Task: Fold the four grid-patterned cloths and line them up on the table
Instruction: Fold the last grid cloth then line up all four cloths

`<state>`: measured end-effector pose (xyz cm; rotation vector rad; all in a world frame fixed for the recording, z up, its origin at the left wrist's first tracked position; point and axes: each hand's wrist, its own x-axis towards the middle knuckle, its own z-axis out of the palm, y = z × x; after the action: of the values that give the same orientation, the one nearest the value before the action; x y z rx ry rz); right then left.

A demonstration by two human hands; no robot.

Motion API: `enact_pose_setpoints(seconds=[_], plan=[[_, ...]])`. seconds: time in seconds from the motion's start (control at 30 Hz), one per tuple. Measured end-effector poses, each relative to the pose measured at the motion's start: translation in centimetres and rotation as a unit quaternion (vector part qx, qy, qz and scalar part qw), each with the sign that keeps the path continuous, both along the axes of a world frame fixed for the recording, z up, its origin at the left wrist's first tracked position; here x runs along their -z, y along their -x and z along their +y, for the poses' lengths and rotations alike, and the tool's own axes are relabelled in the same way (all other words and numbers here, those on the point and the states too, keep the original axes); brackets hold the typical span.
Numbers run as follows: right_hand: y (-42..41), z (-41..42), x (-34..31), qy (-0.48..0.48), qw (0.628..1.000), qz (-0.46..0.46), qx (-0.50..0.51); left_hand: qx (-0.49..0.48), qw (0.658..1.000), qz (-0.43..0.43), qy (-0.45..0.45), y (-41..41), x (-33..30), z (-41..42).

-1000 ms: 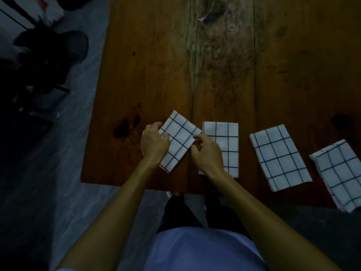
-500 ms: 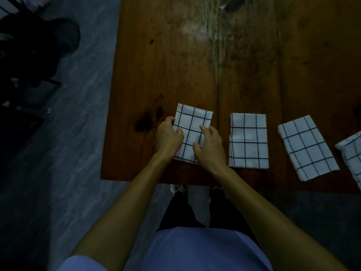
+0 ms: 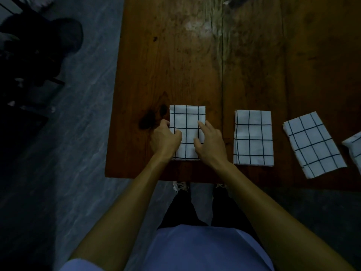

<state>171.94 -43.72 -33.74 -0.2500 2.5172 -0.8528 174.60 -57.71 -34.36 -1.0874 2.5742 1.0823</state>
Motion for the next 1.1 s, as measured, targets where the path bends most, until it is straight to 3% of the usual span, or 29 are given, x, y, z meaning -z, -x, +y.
enact_pose_setpoints(seconds=[0.1, 0.23, 0.37, 0.5, 0.7, 0.97, 1.1], plan=[[0.0, 0.6, 0.0, 0.017, 1.0, -0.006, 0.013, -0.02, 0.999, -0.007, 0.047, 0.2, -0.1, 0.6], [0.5, 4.0, -0.8, 0.015, 0.998, 0.025, 0.063, 0.044, 0.992, 0.078, 0.092, 1.8, -1.0, 4.4], [2.0, 11.2, -1.6, 0.003, 0.989, 0.062, 0.134, 0.14, 0.982, 0.128, -0.019, 4.4, -2.4, 11.6], [3.6, 18.5, -2.0, -0.025, 0.976, 0.09, 0.195, 0.173, 0.969, 0.087, -0.153, 5.8, -3.3, 19.4], [5.7, 27.6, -1.2, -0.039, 0.98, 0.085, 0.177, 0.058, 0.968, -0.009, -0.244, 6.9, -2.5, 28.3], [7.1, 31.7, -1.0, -0.097, 0.99, 0.045, 0.094, -0.029, 0.967, 0.014, -0.252, 7.8, -2.4, 33.8], [7.8, 32.2, -0.5, -0.092, 0.991, 0.032, 0.093, -0.025, 0.974, 0.036, -0.221, 8.8, -1.9, 34.5]])
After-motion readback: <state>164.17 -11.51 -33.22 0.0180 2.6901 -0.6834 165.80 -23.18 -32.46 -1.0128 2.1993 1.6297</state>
